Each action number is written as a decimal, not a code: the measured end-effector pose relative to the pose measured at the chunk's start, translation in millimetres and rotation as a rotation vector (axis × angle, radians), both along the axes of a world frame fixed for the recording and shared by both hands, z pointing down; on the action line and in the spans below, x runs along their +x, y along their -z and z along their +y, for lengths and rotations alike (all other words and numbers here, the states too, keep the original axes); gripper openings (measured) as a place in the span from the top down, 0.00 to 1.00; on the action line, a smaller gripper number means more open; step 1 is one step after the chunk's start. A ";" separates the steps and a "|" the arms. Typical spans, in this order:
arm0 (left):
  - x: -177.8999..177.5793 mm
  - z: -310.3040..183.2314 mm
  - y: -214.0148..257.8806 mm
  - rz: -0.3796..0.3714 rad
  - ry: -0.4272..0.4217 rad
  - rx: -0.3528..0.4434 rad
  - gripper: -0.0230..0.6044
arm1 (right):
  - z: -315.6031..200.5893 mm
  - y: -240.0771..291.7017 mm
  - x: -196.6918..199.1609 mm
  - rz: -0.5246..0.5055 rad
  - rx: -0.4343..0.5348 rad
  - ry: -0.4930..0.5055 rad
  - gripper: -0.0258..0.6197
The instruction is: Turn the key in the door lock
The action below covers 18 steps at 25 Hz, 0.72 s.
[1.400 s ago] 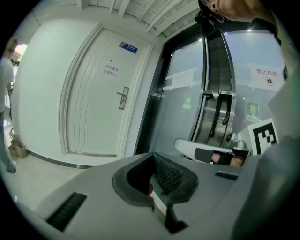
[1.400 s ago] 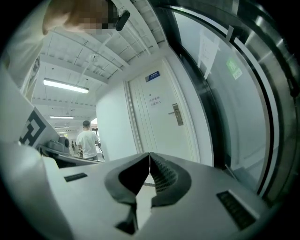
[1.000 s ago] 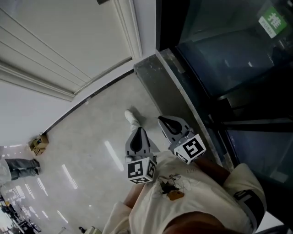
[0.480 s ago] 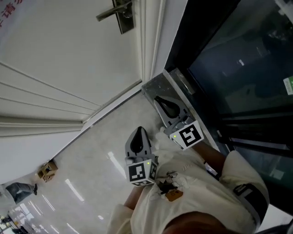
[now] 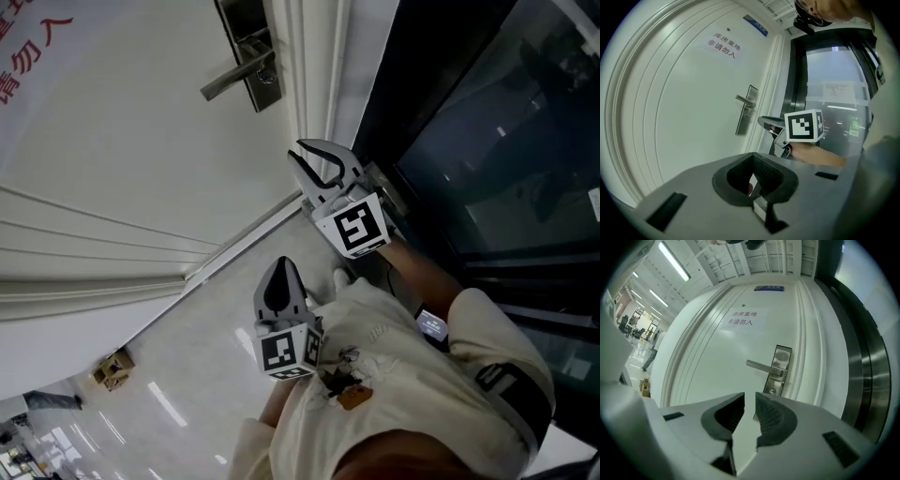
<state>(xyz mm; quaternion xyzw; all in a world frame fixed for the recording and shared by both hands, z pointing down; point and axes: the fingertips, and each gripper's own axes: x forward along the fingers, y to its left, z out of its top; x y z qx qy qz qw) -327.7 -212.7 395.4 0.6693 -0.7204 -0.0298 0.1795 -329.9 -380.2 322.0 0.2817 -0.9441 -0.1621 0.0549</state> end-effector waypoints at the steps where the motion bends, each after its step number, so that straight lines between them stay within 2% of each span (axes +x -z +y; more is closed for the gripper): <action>1: -1.4 -6.0 1.3 -0.004 0.000 0.003 0.95 | -8.7 3.5 -4.2 0.005 0.021 0.000 0.83; 4: -2.7 -19.8 4.4 -0.004 0.001 0.006 0.95 | -36.0 14.4 -14.0 0.077 0.127 -0.021 0.82; 9: -3.1 -27.7 -7.3 0.010 0.007 -0.021 0.95 | -79.4 16.9 -33.3 0.301 0.393 -0.088 0.80; 13: -8.2 -24.6 -11.7 0.015 0.042 -0.027 0.95 | -99.0 10.3 -49.1 0.410 0.510 -0.089 0.80; 18: -13.3 -19.5 -10.5 0.017 0.075 -0.019 0.95 | -117.1 7.9 -64.1 0.572 0.703 -0.165 0.79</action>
